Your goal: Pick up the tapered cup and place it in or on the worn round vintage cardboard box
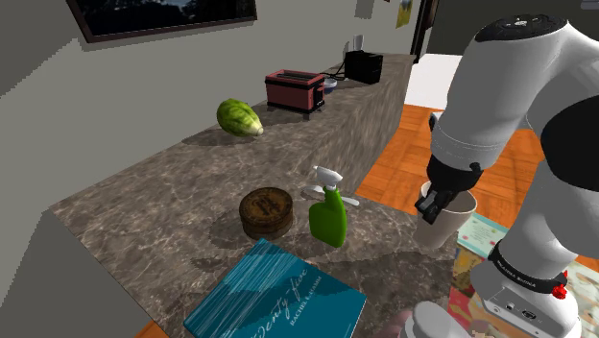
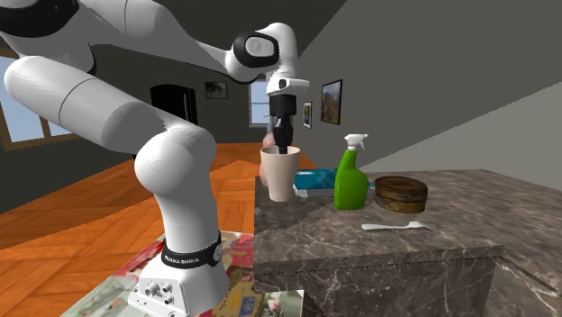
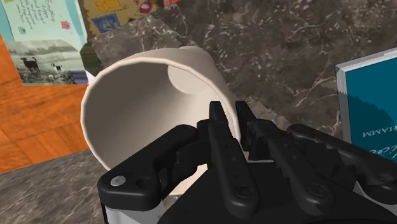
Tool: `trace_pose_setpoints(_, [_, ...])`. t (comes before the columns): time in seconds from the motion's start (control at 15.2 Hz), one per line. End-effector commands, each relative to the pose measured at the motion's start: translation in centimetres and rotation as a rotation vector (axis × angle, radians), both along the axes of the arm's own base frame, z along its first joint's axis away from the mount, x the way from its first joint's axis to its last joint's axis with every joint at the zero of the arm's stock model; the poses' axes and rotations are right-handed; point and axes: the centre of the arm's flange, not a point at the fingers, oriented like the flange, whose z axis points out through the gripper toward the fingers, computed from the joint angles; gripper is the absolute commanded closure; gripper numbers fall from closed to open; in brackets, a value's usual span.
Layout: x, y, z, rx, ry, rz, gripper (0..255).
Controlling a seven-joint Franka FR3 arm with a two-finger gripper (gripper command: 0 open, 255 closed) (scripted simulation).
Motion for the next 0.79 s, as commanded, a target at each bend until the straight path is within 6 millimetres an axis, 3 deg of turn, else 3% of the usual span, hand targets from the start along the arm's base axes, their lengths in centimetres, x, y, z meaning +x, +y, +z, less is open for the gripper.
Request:
trace_pose_setpoints(0.0, [0.0,-0.1,1.1,0.000,0.000,0.000,255])
trace_pose_setpoints(0.73, [0.0,-0.1,6.8,0.000,0.000,0.000,255])
